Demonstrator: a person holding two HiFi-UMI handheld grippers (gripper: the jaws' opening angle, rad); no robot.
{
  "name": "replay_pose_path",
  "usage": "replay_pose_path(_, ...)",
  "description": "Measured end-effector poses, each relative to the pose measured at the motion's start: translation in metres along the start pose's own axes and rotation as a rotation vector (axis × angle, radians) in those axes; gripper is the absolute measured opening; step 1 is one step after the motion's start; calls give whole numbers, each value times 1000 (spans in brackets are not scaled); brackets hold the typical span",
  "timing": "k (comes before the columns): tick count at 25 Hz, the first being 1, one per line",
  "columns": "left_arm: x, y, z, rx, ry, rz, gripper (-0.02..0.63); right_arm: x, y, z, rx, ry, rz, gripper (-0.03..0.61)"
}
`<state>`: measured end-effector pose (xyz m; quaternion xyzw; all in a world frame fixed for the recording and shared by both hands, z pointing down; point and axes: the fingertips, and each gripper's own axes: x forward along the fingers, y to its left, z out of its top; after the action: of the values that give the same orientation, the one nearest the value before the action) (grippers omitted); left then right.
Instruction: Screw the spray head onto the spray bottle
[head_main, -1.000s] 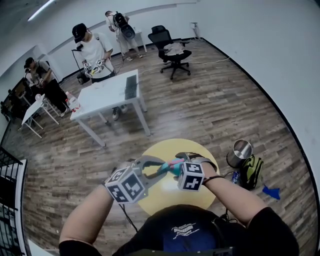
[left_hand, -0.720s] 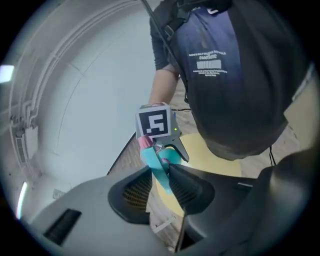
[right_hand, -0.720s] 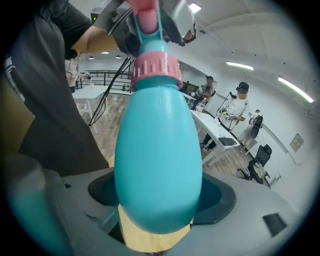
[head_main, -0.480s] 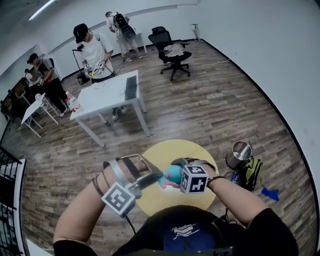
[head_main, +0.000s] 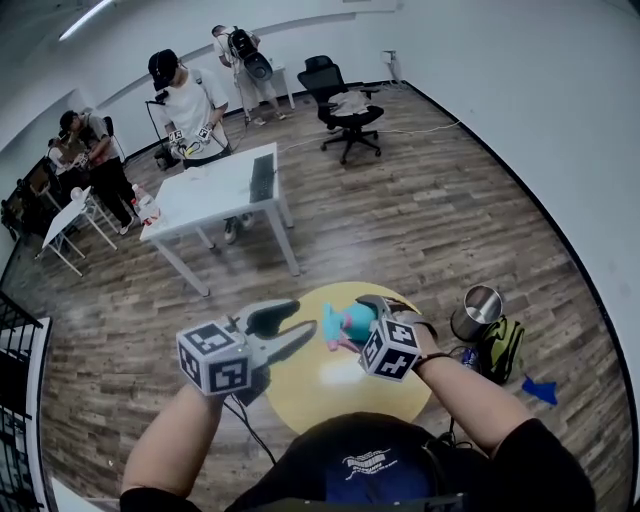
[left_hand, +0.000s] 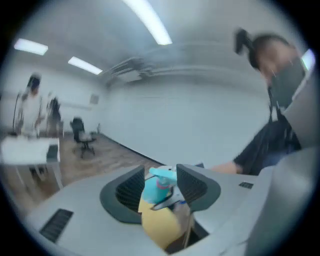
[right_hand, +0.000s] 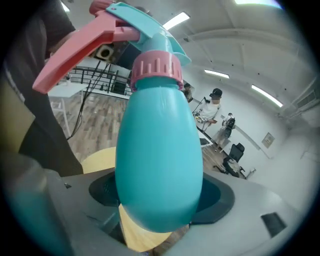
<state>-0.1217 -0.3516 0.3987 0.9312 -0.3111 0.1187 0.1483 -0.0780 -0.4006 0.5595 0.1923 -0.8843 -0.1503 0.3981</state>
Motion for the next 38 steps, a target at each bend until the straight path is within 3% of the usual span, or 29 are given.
replay_pose_path(2, 7, 2, -9, -372, -16, -76, 241, 0, -4, -3, -59, 42, -57, 402)
replay_pose_path(3, 13, 1, -17, -483, 11, -99, 257, -1, -4, -2, -93, 56, -81, 402)
replay_pose_path(5, 26, -6, -36, -547, 115, -113, 282, -1, -3, 5, -155, 75, -114, 402)
replay_pose_path(8, 39, -19, -59, -447, 242, -115, 254, 0, 5, 4, -215, 99, -113, 402)
replay_pose_path(13, 27, -16, -62, -211, 299, -113, 144, -5, 15, 7, -228, 53, -66, 419)
replay_pose_path(16, 18, -16, -62, -144, 301, -129, 127, -15, 22, 16, -198, -11, -29, 427)
replay_pose_path(19, 11, -14, -58, -157, 270, -154, 126, -20, 25, 22, -185, -76, -8, 428)
replay_pose_path(22, -1, -6, -46, -229, 205, -197, 126, -27, 20, 36, -138, -162, -2, 434)
replay_pose_path(24, -9, -3, -36, -285, 153, -239, 126, -33, 15, 42, -110, -223, 13, 471)
replay_pose_path(29, -24, -6, -21, -391, 45, -338, 124, -69, 18, 60, 12, -535, 184, 483)
replay_pose_path(33, -31, -5, -20, -466, -38, -392, 123, -92, 17, 72, 80, -667, 261, 482)
replay_pose_path(35, -33, -11, -19, -429, -60, -405, 123, -100, 20, 71, 127, -703, 339, 477)
replay_pose_path(38, -36, -32, -18, -202, -51, -418, 123, -110, 25, 69, 249, -737, 521, 457)
